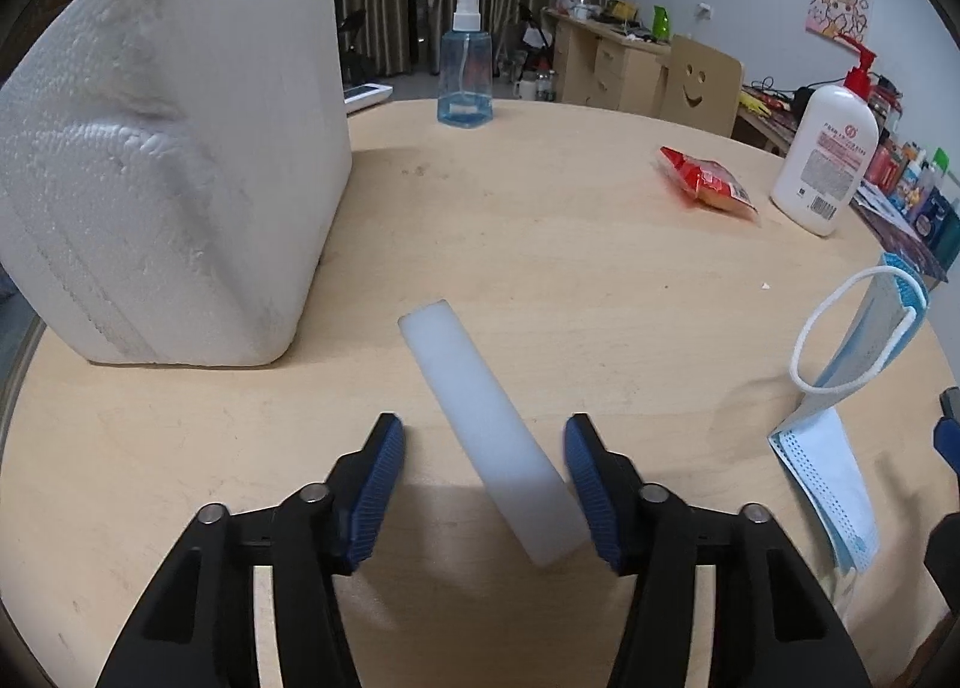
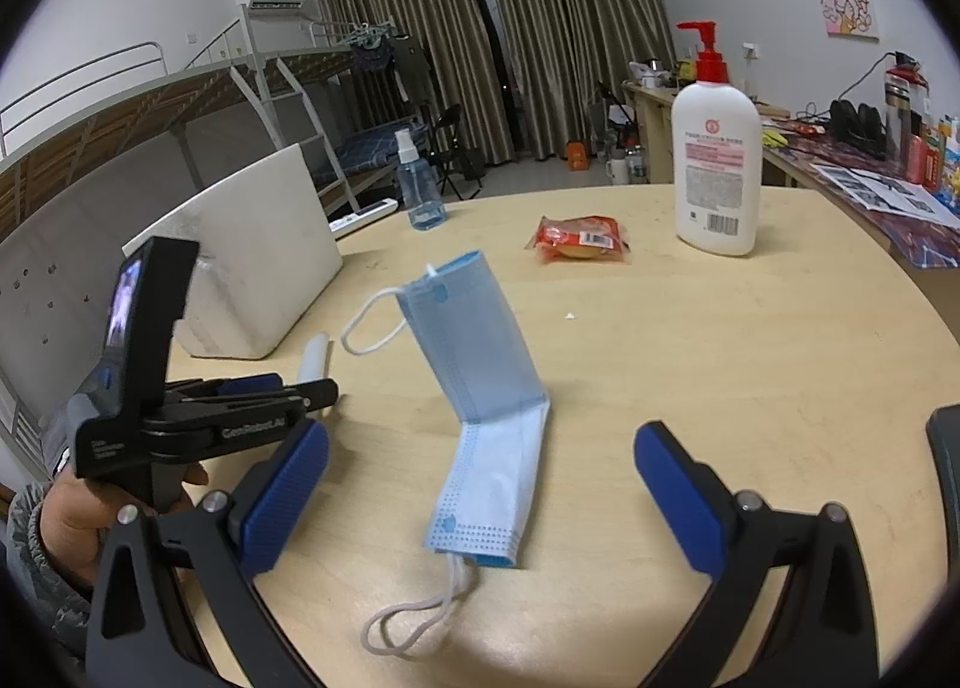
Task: Organize soft objects
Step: 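Lift the foam stick with the left tool while the right tool grasps the blue mask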
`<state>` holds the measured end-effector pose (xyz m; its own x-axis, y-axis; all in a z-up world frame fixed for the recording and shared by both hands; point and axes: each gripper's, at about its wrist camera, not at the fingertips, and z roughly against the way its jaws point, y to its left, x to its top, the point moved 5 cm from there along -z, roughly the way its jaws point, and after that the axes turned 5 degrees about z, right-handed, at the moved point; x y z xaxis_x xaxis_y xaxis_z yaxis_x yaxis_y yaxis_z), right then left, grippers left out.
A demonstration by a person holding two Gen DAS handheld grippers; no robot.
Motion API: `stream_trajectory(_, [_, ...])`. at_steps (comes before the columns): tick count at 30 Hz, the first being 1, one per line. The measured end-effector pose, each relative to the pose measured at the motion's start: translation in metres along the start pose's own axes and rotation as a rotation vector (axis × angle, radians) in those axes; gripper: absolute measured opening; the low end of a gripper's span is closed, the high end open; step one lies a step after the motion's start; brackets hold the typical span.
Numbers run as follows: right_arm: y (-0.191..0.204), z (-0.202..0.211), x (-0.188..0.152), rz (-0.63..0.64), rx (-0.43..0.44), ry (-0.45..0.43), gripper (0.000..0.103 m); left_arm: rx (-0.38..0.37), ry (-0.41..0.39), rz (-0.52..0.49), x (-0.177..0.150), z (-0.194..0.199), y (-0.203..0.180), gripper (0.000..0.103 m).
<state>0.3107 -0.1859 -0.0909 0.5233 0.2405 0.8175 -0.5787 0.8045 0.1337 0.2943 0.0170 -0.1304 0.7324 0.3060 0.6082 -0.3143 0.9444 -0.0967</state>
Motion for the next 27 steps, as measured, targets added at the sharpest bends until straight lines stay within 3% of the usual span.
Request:
stream_trajectory(3, [0.0, 0.001, 0.0, -0.002, -0.004, -0.003, 0.103, 0.022, -0.001, -0.018, 0.002, -0.002, -0.004, 0.03])
stream_trajectory(7, [0.0, 0.002, -0.001, -0.005, -0.008, -0.002, 0.103, 0.021, 0.002, -0.035, 0.002, -0.002, -0.007, 0.022])
stream_trajectory(9, [-0.001, 0.003, -0.001, -0.007, -0.01, -0.004, 0.103, 0.008, -0.013, -0.025, 0.003, 0.0, -0.005, 0.013])
stream_trajectory(17, [0.001, 0.004, 0.0, -0.003, -0.028, 0.002, 0.103, -0.06, -0.111, -0.064, 0.007, 0.025, -0.008, 0.012])
stream_trajectory(27, [0.014, -0.001, -0.001, 0.013, -0.052, 0.031, 0.103, -0.088, -0.212, -0.113, 0.004, 0.058, -0.001, 0.012])
